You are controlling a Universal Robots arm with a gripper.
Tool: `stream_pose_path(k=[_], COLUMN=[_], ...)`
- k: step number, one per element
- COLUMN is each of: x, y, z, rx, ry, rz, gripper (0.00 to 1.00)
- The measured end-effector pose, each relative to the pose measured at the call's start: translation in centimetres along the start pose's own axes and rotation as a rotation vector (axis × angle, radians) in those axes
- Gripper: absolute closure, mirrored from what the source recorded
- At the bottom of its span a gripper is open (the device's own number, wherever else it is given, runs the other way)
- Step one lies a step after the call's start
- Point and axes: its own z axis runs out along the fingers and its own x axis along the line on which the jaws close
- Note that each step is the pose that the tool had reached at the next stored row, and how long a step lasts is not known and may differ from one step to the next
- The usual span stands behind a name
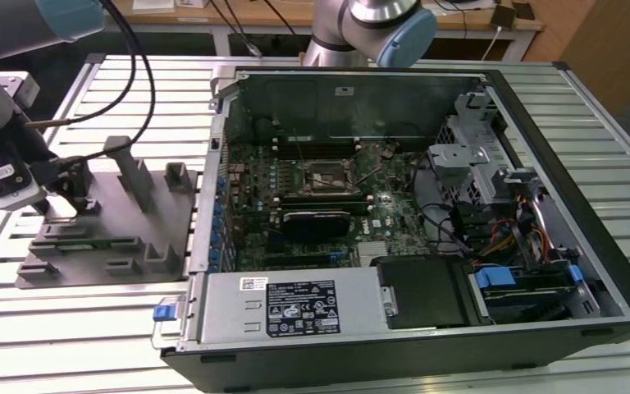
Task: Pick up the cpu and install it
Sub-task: 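Pick up the cpu and move it towards the insertion slot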
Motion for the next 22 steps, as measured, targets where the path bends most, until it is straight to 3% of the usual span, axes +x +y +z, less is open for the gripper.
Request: stream_pose_path(k=[7, 22], x=[0.0, -0.01], y=[0.1, 0.31], z=[-1.46, -4.21], rx=[0.0001, 0.0005], ry=[-0.0027, -0.0208], rz=[0.0, -0.001], gripper=[0.46, 0.46])
